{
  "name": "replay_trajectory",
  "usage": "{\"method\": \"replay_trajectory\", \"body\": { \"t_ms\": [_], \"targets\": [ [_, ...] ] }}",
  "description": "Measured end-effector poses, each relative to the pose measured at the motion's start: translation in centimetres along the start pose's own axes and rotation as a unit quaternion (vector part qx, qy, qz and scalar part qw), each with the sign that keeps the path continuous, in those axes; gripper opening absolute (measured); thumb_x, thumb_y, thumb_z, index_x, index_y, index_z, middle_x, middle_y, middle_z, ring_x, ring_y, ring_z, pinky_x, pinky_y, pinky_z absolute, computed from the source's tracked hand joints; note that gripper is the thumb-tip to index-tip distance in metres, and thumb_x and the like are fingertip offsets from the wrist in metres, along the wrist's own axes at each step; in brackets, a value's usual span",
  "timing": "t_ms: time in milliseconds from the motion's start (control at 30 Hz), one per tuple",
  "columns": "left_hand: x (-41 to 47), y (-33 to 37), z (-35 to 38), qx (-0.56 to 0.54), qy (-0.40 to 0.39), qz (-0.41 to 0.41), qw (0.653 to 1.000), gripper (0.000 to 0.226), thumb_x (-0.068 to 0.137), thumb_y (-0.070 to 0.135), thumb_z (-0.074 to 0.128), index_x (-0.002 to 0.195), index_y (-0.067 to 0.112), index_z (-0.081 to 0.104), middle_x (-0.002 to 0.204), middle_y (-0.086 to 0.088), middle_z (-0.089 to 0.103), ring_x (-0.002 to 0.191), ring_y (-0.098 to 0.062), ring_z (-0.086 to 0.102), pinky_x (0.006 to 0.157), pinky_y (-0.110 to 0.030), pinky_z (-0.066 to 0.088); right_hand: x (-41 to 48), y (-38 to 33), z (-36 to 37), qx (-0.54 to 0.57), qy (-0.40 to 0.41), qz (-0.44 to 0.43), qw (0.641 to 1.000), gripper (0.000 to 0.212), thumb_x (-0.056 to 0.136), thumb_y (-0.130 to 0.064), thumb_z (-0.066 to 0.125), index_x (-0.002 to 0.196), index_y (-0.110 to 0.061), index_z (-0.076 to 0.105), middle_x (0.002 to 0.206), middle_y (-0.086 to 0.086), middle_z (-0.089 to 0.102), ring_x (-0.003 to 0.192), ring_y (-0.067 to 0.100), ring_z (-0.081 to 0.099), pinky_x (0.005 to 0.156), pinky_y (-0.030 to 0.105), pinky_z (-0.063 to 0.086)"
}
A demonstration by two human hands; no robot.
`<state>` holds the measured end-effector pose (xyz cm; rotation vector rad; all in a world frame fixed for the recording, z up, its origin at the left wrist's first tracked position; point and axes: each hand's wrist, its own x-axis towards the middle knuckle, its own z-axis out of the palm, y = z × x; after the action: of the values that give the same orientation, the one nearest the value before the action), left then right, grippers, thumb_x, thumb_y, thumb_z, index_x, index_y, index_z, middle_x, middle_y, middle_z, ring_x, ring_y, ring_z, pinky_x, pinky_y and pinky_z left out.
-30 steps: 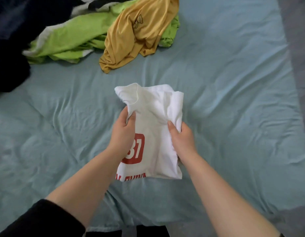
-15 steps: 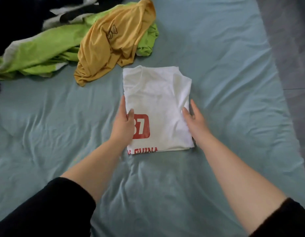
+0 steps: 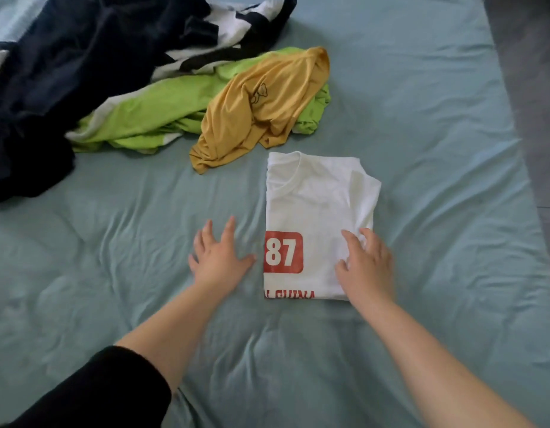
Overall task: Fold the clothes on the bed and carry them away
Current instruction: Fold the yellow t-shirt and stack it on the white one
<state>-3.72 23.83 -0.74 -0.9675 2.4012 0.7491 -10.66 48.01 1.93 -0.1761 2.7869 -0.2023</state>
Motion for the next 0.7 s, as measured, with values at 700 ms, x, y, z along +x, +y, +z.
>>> {"method": "replay_trajectory", "body": {
  "t_ms": [700],
  "targets": [
    [6.9,-6.7,-1.2,-0.012,-0.123,-0.147,0.981,0.149,0.017,0.101,0.036,0.118,0.042,-0.056,0.124,0.001,-0.068,0.105,-0.03,-0.067,0.077,-0.074,-0.029,17.7,-25.7,2.2,-0.131,0.058,-0.261,0.955,0.043,0.09,0.004,0.031,0.126,-0.012,0.05,0.123,0.014,0.061,0.121,0.031,0.05,0.106,0.042,0.031]
  ]
}}
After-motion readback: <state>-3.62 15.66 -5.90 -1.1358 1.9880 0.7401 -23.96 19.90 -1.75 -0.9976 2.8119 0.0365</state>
